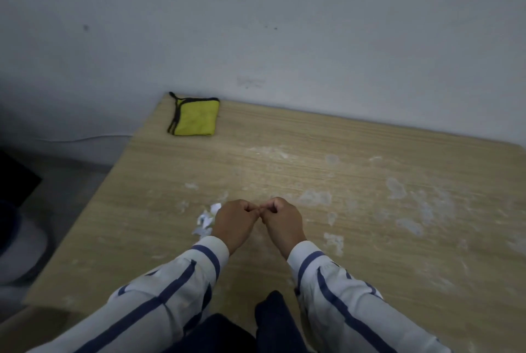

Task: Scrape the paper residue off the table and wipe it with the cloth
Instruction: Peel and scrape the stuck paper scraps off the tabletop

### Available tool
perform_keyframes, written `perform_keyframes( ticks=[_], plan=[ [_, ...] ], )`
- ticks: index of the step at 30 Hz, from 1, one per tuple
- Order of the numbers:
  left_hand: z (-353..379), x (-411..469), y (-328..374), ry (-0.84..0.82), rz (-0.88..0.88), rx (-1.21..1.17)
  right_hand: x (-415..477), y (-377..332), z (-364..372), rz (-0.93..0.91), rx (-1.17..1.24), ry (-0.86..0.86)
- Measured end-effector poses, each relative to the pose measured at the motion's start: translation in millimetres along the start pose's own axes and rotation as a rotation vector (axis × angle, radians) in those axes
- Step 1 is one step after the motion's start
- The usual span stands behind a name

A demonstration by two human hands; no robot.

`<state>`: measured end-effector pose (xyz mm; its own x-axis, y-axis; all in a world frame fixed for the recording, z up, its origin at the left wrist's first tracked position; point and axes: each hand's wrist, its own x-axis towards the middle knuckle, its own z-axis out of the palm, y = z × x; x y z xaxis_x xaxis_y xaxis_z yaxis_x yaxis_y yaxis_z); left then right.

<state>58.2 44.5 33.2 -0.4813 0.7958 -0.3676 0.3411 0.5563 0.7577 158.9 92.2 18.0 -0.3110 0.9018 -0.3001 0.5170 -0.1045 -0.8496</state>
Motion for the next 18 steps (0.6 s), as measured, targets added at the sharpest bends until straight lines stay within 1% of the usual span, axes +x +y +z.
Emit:
perform_keyframes(
  ticks=[5,9,11,13,15,16,18],
  plan=[
    [-33.8,-3.0,-32.6,0.076,-0.021,0.1,-1.5,-22.2,48.1,-0.032,-0.075,-0.057],
    [-49.2,-3.8,-57.0,0.139,-0.075,0.042,-1.7,-27.3,69.3,-0.046,-0.125,-0.084],
    [-57.1,-4.3,-67.9,0.144,-0.038,0.049,-1.4,-25.6,76.3,-0.037,-0.172,-0.128],
    [-62.5,-2.4,-74.7,0.105,0.045,0.153,-2.1,-22.9,82.9,-0.037,-0.22,-0.159],
    [-64.3,-1.9,-79.5,0.005,0.108,0.292,-3.2,-20.0,88.9,-0.054,-0.279,-0.171],
    [-64.5,-2.9,-80.7,-0.018,0.135,0.328,-3.9,-18.5,91.3,-0.067,-0.323,-0.177],
    [-63.4,-3.4,-84.1,-0.05,0.133,0.329,-4.9,-16.4,95.0,-0.084,-0.404,-0.181]
  ],
)
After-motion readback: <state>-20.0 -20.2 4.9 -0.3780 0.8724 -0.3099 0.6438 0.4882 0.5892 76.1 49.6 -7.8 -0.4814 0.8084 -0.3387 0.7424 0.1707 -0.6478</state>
